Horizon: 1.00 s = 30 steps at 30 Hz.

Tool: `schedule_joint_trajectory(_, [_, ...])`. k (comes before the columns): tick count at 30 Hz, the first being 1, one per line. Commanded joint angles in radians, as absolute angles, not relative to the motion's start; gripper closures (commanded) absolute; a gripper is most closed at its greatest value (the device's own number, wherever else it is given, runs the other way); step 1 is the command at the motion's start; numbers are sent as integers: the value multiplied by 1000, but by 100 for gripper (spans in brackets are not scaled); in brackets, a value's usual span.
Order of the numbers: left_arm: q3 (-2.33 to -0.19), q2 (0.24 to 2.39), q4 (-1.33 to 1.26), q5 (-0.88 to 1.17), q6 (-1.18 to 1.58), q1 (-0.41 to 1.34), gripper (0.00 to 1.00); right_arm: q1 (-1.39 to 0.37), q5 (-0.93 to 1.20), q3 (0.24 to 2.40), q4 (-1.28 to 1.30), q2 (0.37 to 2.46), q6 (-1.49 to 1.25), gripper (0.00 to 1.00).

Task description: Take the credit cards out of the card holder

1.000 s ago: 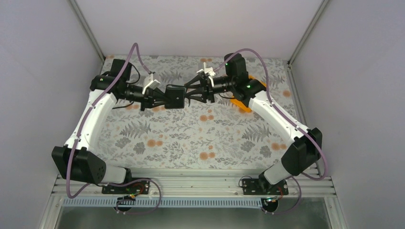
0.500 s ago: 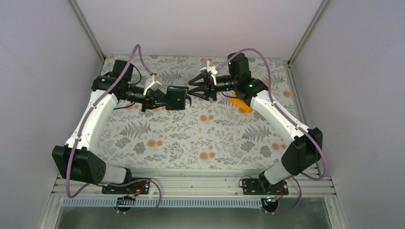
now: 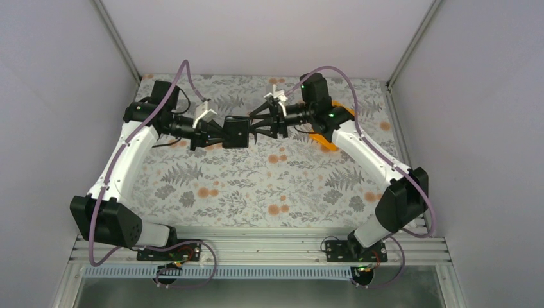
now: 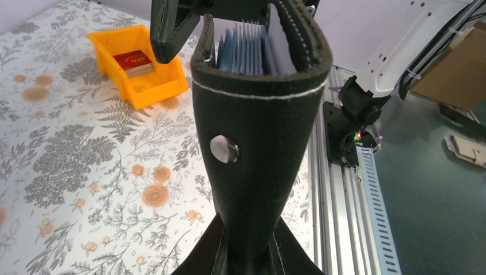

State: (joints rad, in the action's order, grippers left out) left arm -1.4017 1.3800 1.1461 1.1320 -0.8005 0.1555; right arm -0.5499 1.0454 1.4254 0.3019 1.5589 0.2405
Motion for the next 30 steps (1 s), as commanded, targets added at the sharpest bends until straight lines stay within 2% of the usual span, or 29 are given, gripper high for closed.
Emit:
schedule_joint_trajectory(1, [-1396,1363,1139,1164,-830,165,98,-559,1029,1468,314,1591,252,51])
schedule_joint_trajectory(4, [-1393,1363,1144,1164,-837,164,98,-557,1030,1470,329,1588,275,52])
schedule_joint_trajectory(12, [-1393,1364,1146,1168,-842,165,98,-526,1003,1501,409,1600,329,44])
schedule_joint_trajectory(20, [-1400,1365,1150,1174,-841,166,98,-545,1040,1495,362,1617,277,38])
schedule_joint_trajectory(30, [-1401,1358,1151,1172,-840,167,98,-545,983,1532,407,1635,308,38])
